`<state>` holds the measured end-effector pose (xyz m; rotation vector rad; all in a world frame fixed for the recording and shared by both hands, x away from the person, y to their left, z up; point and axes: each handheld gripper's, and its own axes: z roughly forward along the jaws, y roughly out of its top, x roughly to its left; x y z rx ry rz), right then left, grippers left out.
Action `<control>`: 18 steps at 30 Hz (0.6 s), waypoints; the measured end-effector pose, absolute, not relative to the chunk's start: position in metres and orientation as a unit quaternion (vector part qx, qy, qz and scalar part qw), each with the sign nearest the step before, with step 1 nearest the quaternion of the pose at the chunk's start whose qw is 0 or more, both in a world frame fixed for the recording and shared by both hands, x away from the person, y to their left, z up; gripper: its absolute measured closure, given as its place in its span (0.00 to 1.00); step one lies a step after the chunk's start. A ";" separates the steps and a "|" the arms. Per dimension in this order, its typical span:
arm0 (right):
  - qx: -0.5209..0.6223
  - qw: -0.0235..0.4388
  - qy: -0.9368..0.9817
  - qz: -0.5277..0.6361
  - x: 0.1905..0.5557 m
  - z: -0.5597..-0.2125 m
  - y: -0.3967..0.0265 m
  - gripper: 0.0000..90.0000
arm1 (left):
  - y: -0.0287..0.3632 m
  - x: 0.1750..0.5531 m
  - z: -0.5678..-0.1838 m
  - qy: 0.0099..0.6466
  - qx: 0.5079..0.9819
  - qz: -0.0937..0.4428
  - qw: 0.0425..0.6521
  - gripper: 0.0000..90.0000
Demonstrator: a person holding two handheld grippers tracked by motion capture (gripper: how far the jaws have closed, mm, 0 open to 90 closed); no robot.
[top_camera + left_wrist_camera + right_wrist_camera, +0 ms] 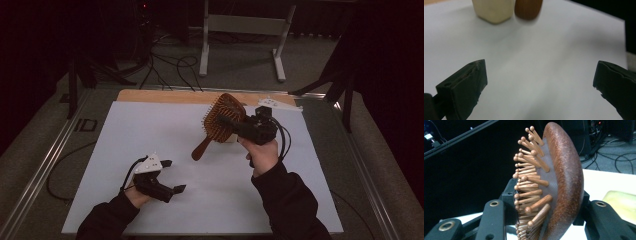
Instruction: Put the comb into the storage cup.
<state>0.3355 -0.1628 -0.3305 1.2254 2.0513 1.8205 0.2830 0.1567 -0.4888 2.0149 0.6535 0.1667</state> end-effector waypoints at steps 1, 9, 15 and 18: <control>0.407 0.072 0.680 0.605 0.336 -0.327 -0.164 0.59 | 0.157 0.283 -0.489 0.269 0.828 0.069 0.487 0.00; 0.405 0.096 0.676 0.608 0.343 -0.308 -0.174 0.59 | 0.167 0.279 -0.486 0.260 0.822 0.092 0.499 0.00; 0.409 0.111 0.673 0.607 0.350 -0.297 -0.183 0.59 | 0.177 0.273 -0.488 0.254 0.820 0.108 0.502 0.00; 0.411 0.116 0.670 0.607 0.353 -0.294 -0.187 0.59 | 0.183 0.271 -0.487 0.252 0.819 0.115 0.502 0.00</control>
